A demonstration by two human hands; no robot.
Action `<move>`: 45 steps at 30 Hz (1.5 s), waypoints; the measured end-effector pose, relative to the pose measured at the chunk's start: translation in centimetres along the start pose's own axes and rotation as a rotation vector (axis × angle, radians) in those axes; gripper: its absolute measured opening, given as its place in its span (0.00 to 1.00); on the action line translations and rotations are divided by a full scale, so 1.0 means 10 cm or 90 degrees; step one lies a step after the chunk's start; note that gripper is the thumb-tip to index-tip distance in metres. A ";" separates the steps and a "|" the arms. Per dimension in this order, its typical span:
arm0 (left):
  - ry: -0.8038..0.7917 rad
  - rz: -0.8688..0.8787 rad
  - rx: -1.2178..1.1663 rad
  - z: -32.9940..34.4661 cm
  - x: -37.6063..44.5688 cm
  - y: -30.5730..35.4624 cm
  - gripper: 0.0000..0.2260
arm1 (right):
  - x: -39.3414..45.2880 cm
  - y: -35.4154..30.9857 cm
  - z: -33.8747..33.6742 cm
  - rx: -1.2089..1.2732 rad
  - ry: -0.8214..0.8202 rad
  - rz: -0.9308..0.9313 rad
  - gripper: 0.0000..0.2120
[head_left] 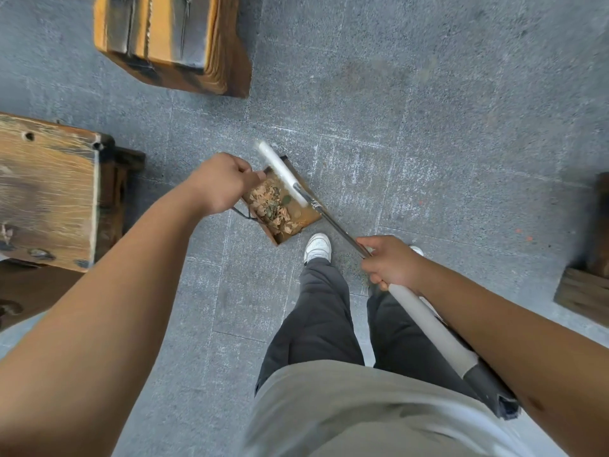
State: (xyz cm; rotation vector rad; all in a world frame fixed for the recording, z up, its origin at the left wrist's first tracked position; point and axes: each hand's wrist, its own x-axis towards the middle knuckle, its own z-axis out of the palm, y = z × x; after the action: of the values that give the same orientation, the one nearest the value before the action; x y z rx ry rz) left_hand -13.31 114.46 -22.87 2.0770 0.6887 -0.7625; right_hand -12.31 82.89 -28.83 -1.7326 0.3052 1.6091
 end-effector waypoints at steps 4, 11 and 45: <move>-0.006 0.033 -0.022 -0.01 -0.12 0.05 0.21 | -0.24 -0.14 -0.20 0.035 0.046 0.003 0.27; 0.049 0.077 -0.080 -0.39 -0.34 0.54 0.21 | -0.80 -0.54 -0.50 0.036 0.109 -0.013 0.24; 0.173 0.263 -0.229 -2.70 2.75 6.12 0.15 | -1.02 -4.93 -5.08 -0.069 0.330 -0.217 0.22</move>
State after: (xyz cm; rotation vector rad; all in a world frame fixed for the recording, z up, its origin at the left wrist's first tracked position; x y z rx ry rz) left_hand 54.79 109.80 1.14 1.9115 0.4727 -0.1133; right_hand 55.14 81.27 -5.06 -2.1383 0.1542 0.9372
